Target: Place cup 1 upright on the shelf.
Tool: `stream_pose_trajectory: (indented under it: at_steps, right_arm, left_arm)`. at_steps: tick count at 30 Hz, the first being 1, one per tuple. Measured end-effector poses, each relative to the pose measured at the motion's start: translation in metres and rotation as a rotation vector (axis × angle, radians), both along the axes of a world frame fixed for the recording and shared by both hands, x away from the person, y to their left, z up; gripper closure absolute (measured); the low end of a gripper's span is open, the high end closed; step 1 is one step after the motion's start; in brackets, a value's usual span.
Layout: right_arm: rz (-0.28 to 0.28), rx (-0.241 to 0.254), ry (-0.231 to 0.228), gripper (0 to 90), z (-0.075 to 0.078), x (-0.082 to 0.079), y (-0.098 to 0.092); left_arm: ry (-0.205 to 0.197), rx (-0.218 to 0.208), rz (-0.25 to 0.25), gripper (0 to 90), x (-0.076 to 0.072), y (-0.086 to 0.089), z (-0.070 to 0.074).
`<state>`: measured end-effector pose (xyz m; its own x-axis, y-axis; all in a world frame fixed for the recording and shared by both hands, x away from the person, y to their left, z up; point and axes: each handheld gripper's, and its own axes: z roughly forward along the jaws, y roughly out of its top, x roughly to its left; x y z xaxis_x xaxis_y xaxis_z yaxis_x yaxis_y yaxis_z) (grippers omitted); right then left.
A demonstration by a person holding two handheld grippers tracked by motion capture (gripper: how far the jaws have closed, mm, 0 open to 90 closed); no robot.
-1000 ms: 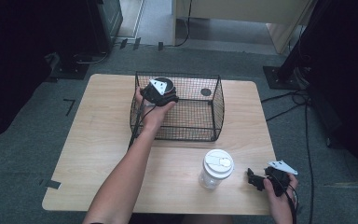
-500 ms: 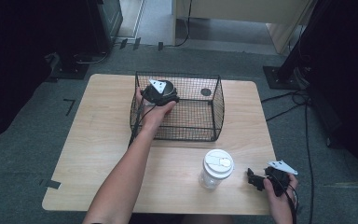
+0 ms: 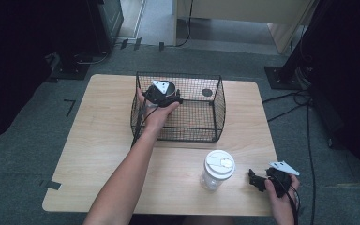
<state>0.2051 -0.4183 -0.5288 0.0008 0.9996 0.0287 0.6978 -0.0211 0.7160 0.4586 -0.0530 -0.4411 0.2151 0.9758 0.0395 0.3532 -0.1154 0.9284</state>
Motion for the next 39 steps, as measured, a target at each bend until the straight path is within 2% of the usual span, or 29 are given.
stream_pose_trajectory:
  at_steps: [1,5,11,28,39]
  right_arm:
    - [0.000,0.000,0.000,0.0,0.000,0.000,0.000]
    - [0.000,0.000,0.000,0.0,0.000,0.000,0.000]
    - [0.000,0.000,0.000,0.0,0.000,0.000,0.000]
    - [0.008,0.000,-0.001,0.0,0.000,0.001,0.000]
    - [0.008,0.001,-0.001,0.0,0.000,0.001,0.000]
  left_arm:
    - [-0.013,0.016,0.003,0.0,-0.001,-0.001,0.000]
    - [-0.043,0.031,0.020,0.0,-0.004,-0.001,0.002]
    - [-0.063,0.055,0.045,0.0,-0.007,0.002,0.009]
    - [-0.103,0.022,0.019,0.0,-0.021,0.014,0.032]
    - [-0.136,-0.025,-0.012,0.0,-0.038,0.027,0.046]
